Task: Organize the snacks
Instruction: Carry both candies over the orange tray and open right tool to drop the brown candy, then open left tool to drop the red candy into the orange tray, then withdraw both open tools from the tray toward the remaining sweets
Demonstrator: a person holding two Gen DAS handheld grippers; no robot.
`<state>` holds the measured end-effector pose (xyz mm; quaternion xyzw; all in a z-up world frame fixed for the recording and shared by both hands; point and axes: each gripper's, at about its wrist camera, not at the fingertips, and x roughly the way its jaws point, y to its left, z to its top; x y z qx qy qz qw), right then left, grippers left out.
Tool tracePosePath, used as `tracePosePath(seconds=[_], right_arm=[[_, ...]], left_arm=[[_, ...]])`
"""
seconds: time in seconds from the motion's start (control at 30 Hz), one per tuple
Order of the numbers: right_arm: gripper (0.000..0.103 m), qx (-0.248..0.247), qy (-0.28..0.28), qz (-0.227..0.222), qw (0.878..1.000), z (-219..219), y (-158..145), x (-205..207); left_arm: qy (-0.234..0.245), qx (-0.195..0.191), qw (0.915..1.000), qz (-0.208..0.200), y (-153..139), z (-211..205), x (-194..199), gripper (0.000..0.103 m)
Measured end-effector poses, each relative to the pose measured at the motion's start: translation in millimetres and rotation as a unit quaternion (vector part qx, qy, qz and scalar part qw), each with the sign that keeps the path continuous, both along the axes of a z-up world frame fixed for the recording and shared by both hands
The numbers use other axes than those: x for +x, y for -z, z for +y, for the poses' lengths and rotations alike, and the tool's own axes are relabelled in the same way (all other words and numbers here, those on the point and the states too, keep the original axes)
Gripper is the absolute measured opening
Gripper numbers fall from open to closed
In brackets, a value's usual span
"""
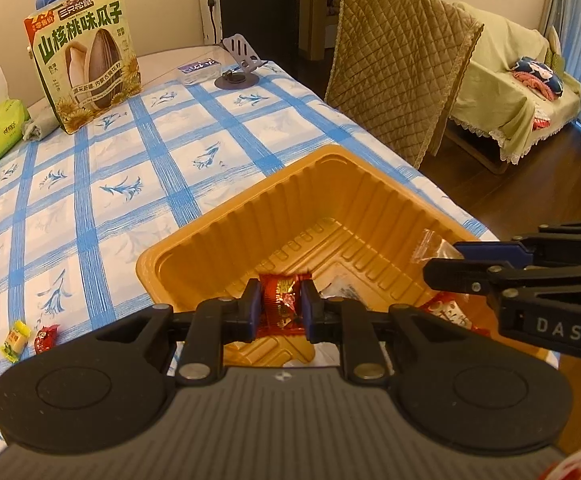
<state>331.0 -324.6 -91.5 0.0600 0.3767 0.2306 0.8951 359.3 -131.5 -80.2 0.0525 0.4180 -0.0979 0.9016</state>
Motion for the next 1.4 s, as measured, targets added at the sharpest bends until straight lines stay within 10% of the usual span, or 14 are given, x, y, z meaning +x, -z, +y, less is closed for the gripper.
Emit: tracePosePath(seconds=[0.9, 1.03, 1.4], right_arm=[[0.026, -0.008, 0.014, 0.003, 1.000, 2.7, 8.5, 17.4], [0.067, 0.000, 0.021, 0.000, 1.000, 0.0, 7.3, 16.7], [0.086, 0.014, 0.041, -0.024, 0.999, -10.9, -9.6, -1.5]], left_arm=[[0.004, -0.020, 0.9998, -0.008, -11.7, 8.8, -10.4, 0.034], [-0.001, -0.020, 0.9997, -0.014, -14.6, 10.0, -13.3, 0.043], [-0.007, -0.034, 0.9988, -0.034, -32.0, 13.2, -32.2, 0.073]])
